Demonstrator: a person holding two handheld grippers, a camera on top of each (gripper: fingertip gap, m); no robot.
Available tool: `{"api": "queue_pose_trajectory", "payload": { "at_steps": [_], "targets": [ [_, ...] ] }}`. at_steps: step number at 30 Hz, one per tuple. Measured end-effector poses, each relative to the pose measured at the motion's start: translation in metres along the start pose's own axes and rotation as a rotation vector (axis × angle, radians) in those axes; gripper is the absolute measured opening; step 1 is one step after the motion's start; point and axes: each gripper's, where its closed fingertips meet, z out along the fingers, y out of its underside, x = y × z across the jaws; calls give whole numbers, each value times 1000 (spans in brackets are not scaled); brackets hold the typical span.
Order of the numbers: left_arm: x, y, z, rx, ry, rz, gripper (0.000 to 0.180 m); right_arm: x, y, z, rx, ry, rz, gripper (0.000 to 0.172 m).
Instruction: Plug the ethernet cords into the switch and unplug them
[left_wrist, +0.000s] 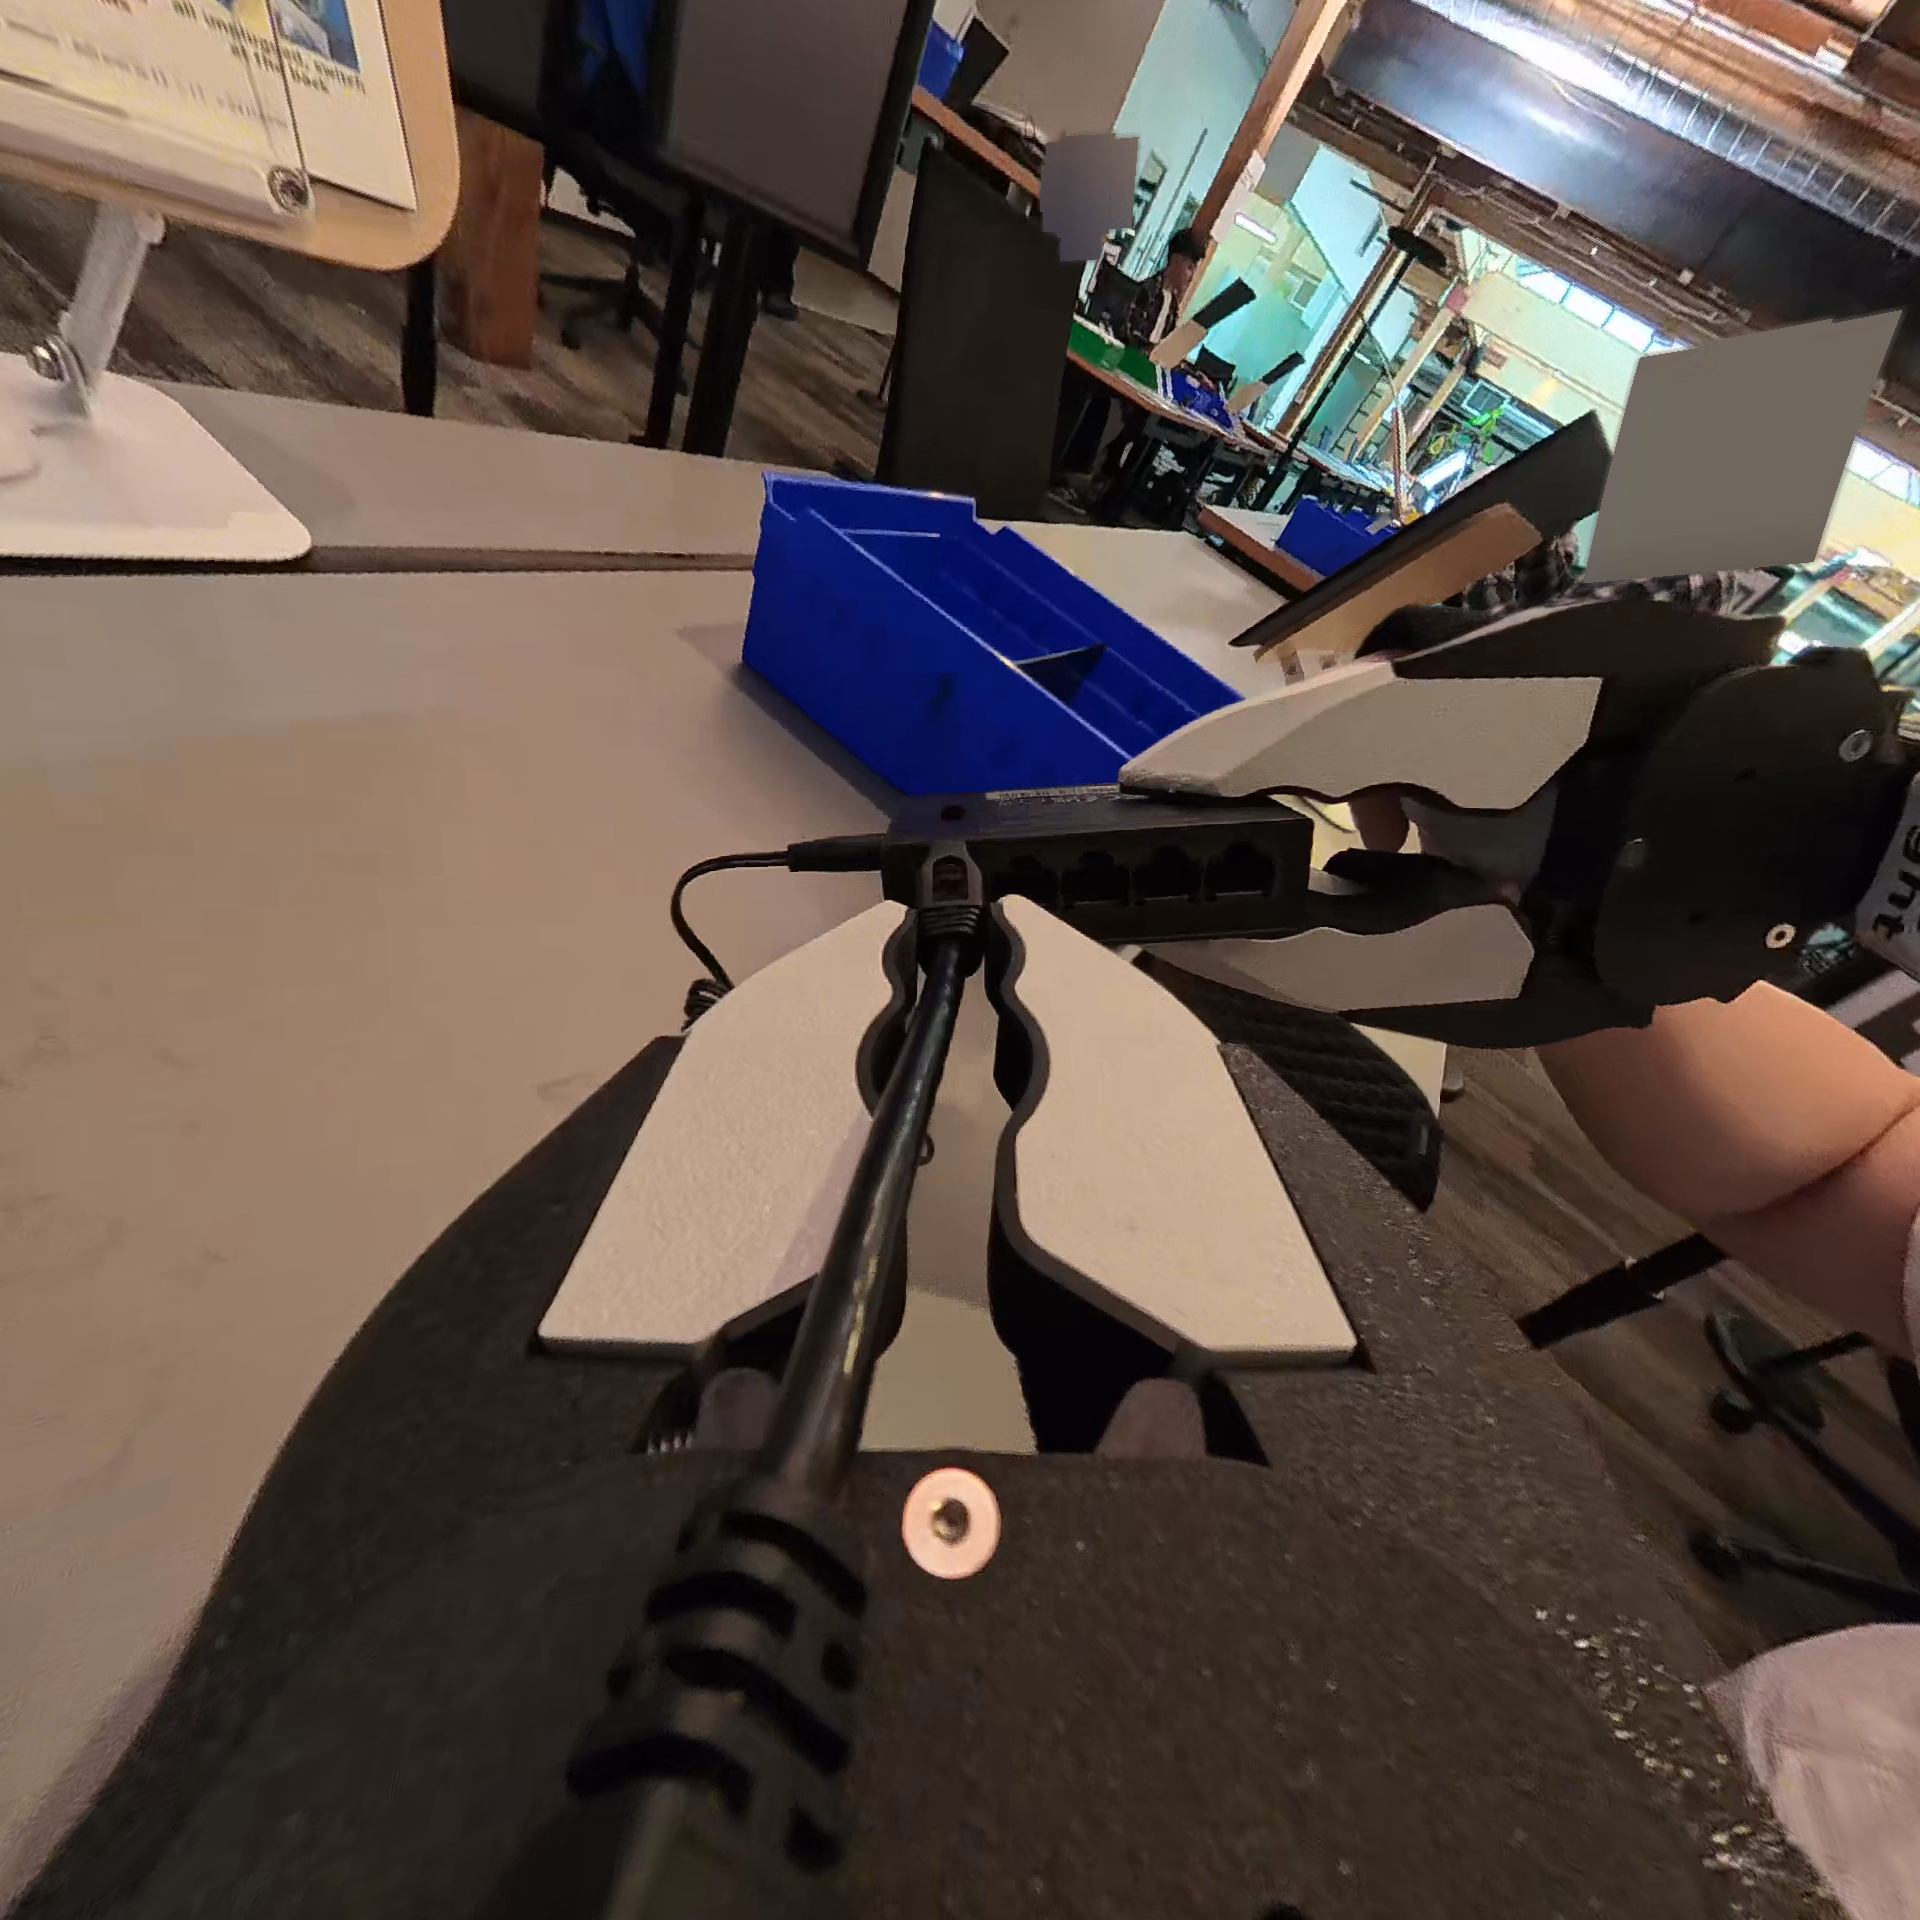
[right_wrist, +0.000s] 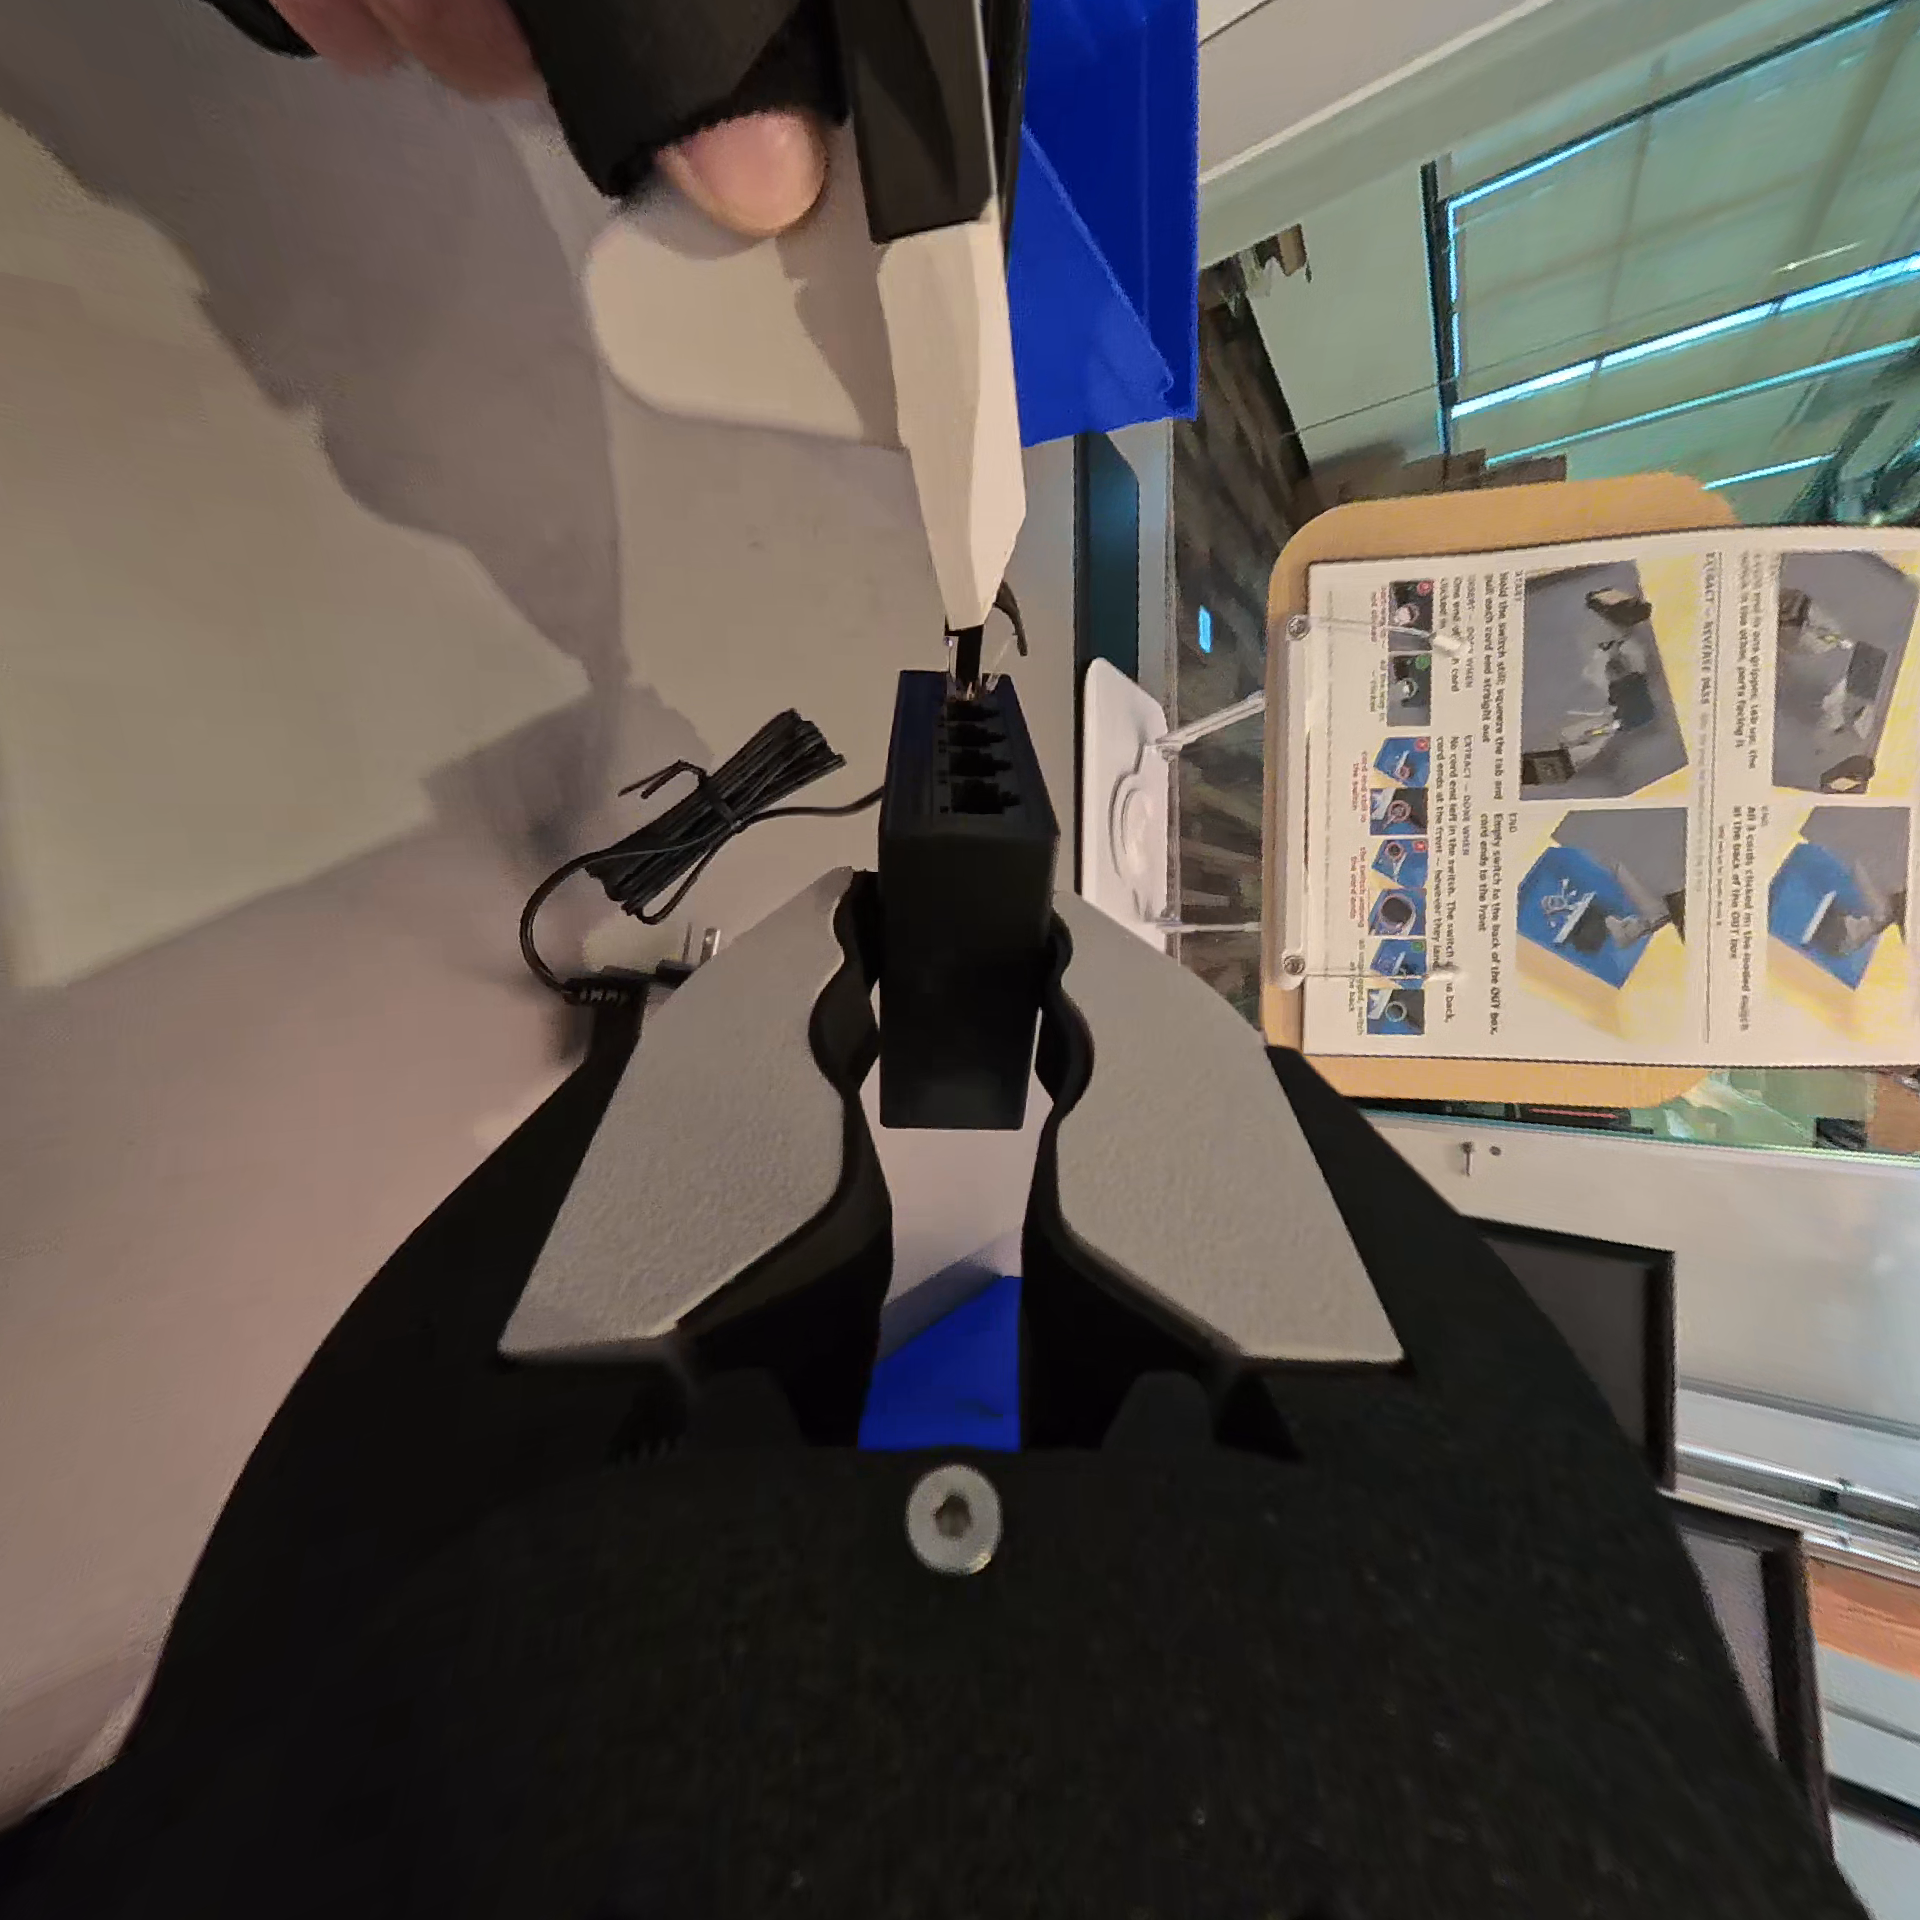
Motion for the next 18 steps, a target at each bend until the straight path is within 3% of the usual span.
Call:
{"api": "queue_pose_trajectory", "payload": {
  "at_steps": [18],
  "targets": [
    [5, -7, -3, 48, 53, -15, 11, 7, -11, -7, 63, 44, -21, 27]
  ]
}}
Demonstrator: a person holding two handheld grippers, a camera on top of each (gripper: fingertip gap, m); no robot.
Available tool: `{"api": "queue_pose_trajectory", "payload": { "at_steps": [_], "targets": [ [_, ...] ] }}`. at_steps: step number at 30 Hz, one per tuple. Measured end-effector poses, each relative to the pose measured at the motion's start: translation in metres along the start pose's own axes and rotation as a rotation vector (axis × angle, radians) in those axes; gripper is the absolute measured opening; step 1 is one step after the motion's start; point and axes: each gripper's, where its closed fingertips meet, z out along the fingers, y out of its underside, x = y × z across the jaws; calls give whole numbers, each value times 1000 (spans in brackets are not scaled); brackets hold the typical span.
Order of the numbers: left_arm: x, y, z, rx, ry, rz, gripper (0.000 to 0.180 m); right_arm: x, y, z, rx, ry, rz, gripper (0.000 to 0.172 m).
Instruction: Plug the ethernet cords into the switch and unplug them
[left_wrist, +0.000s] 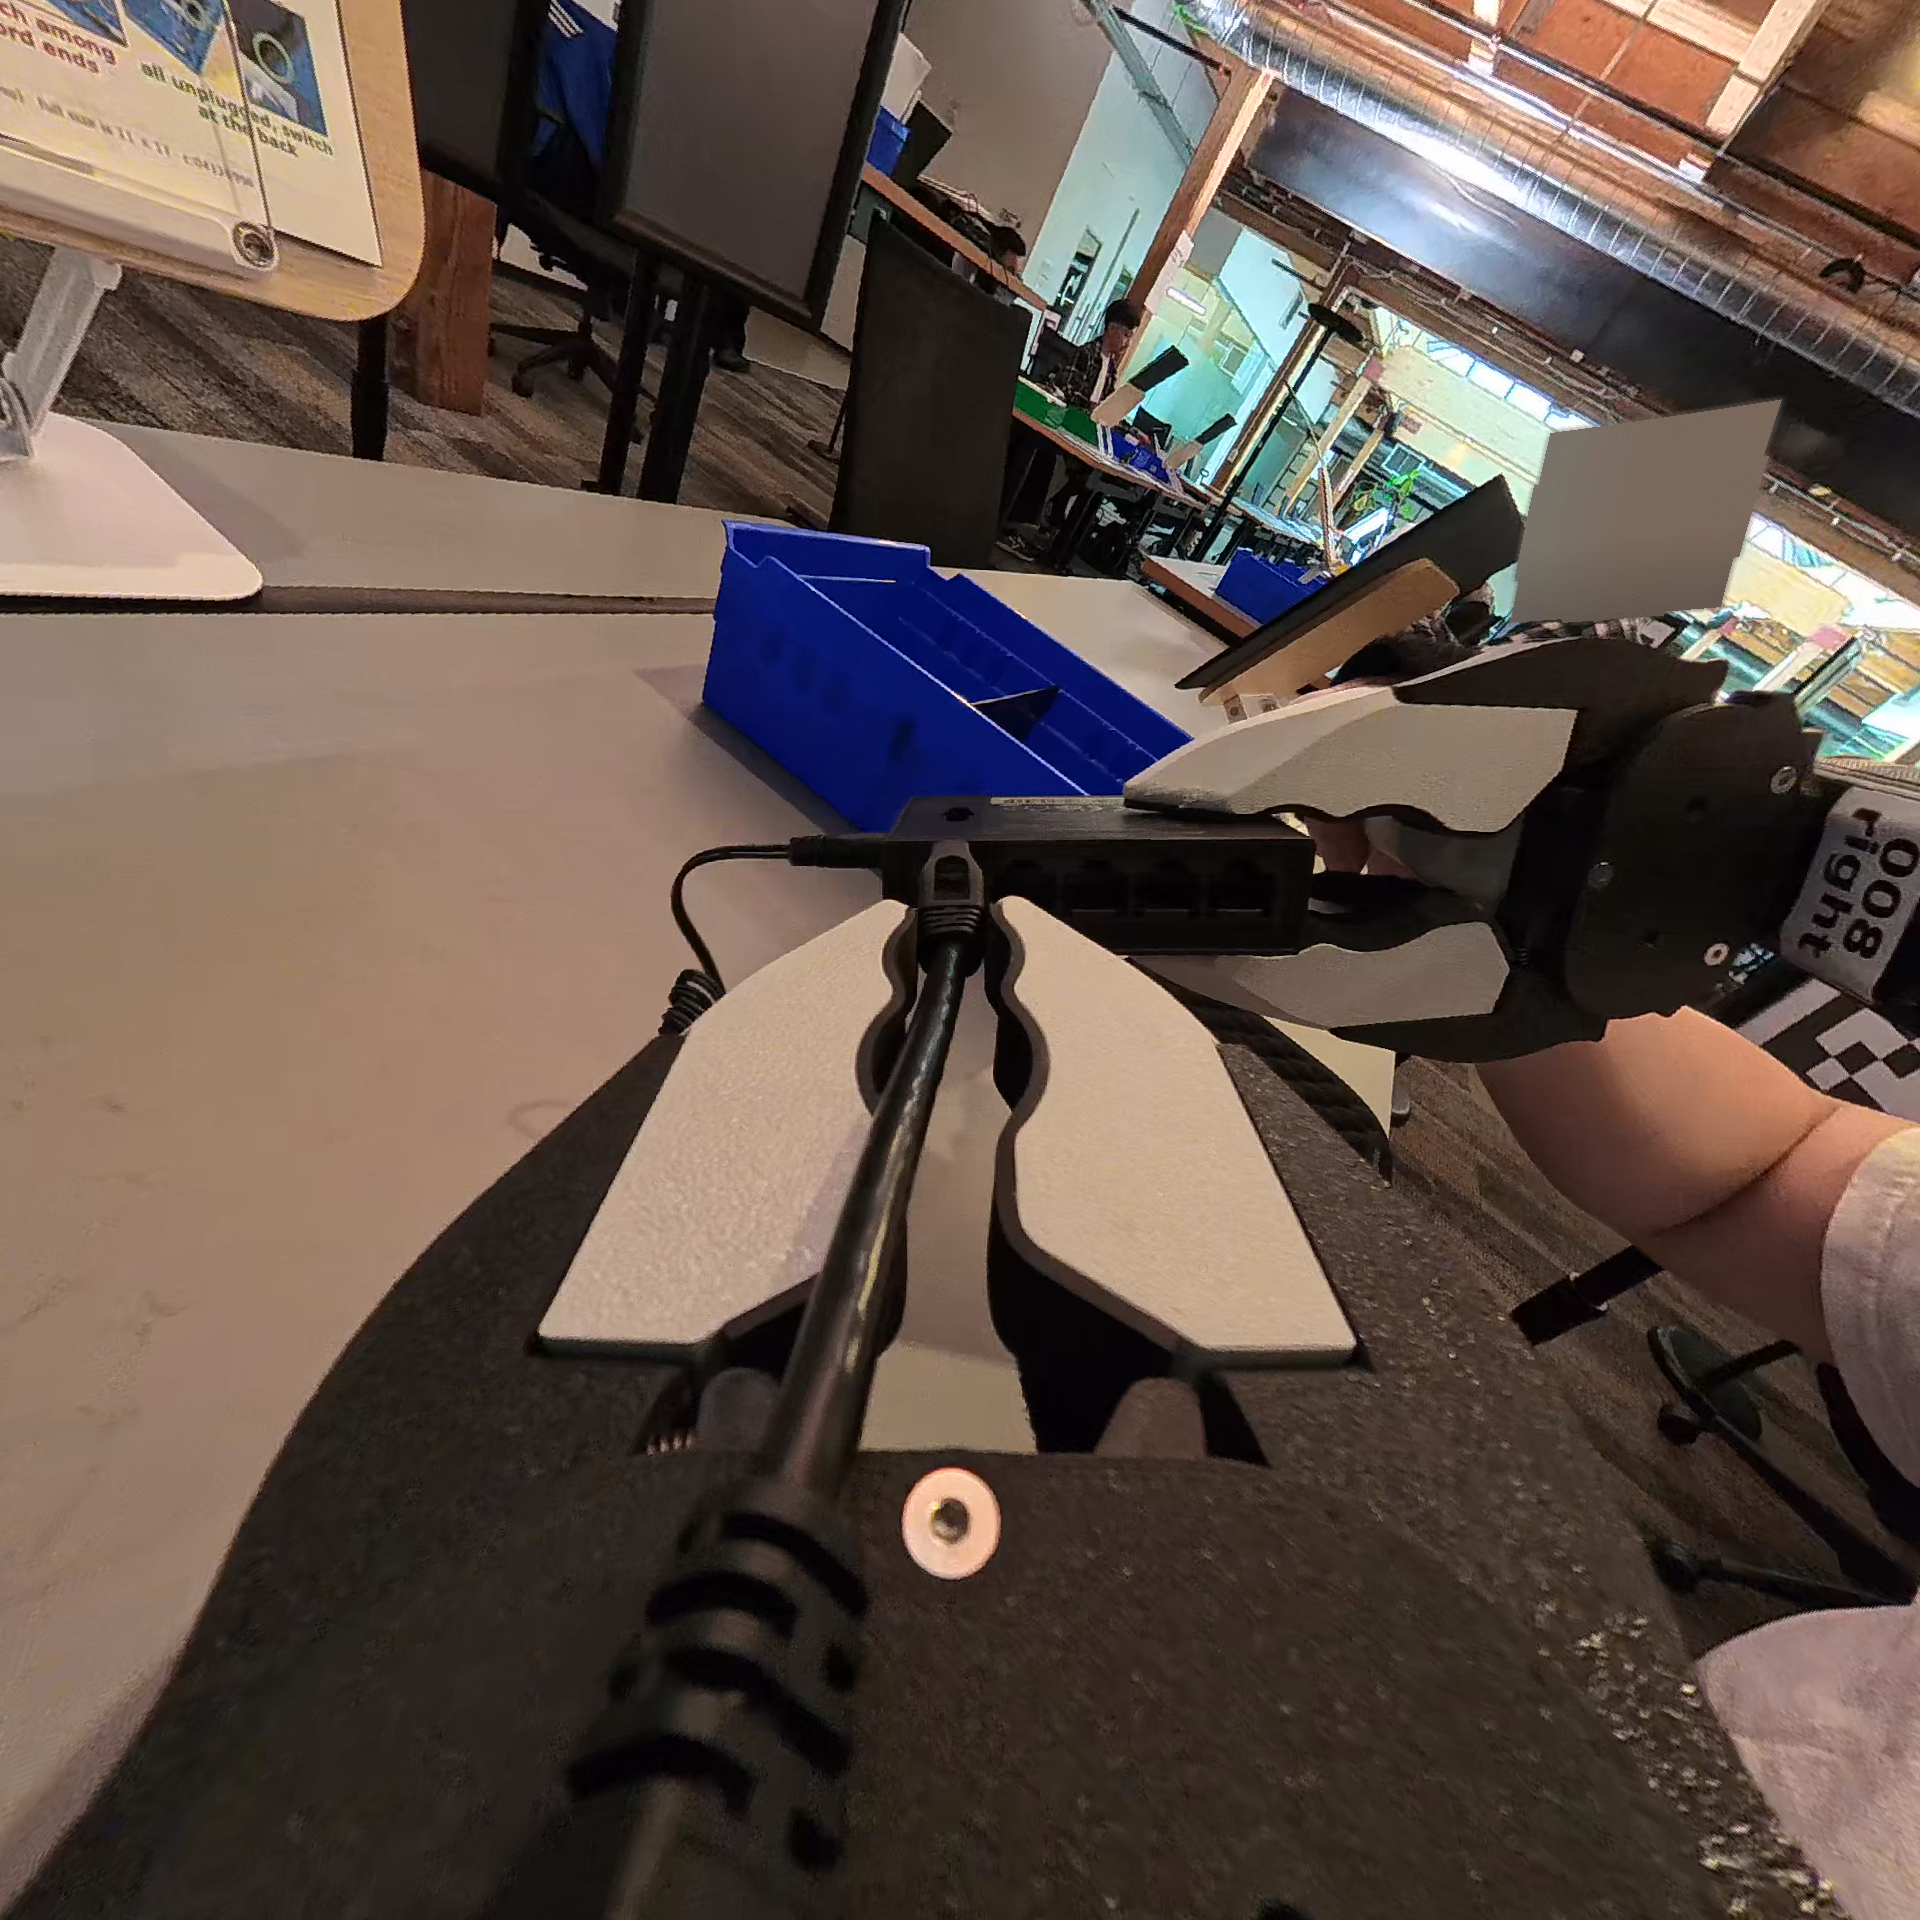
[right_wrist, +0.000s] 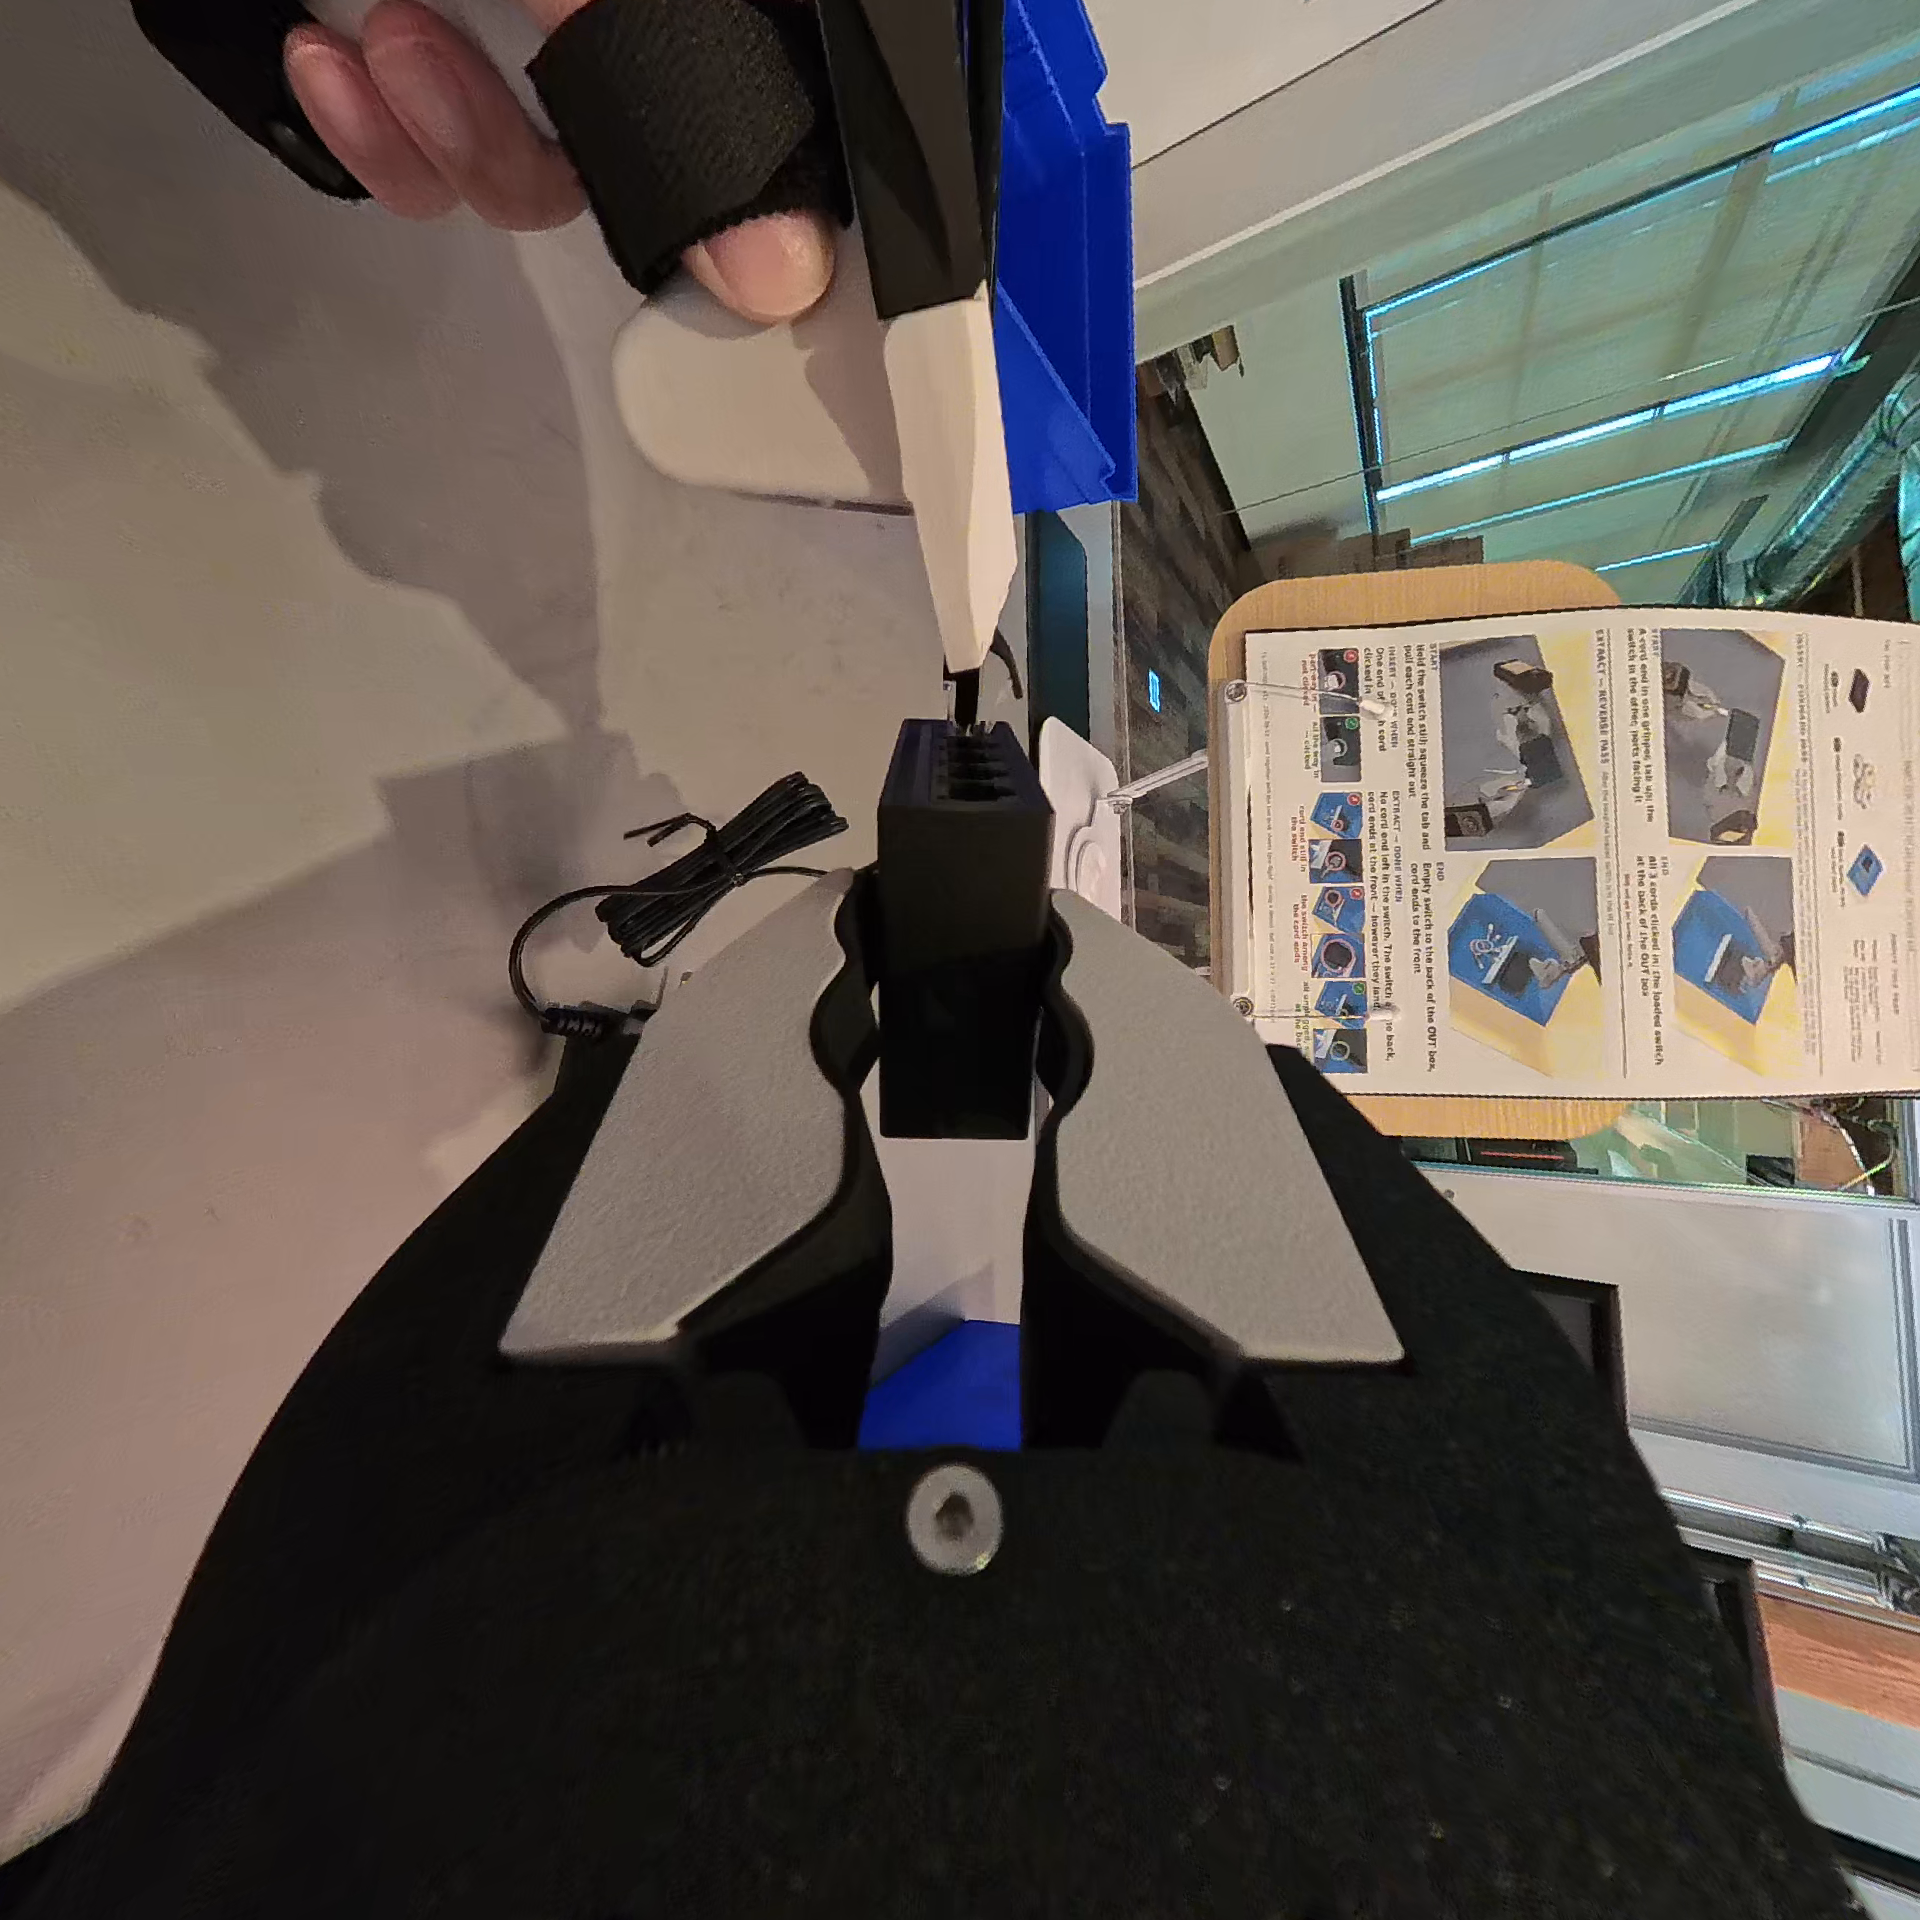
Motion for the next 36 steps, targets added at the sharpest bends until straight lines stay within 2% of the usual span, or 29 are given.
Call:
{"api": "queue_pose_trajectory", "payload": {
  "at_steps": [16, 22, 27, 32, 36],
  "targets": [
    [2, -4, -3, 2, -1, -8, 11, -3, 10, 2, 21, 11, 67, 27],
    [-2, -9, -11, 6, -23, 6, 11, -4, 16, 2, 44, 1, 134, 27],
    [-17, 1, -15, -14, -43, -38, 11, -5, 16, 0, 99, -18, 235, 27],
    [-27, 11, -17, -34, -62, -52, 11, -25, 16, 10, 190, -83, 398, 27],
    [-31, 21, -17, -81, -56, -69, 11, -53, 10, 24, 234, -104, 381, 27]
  ]
}}
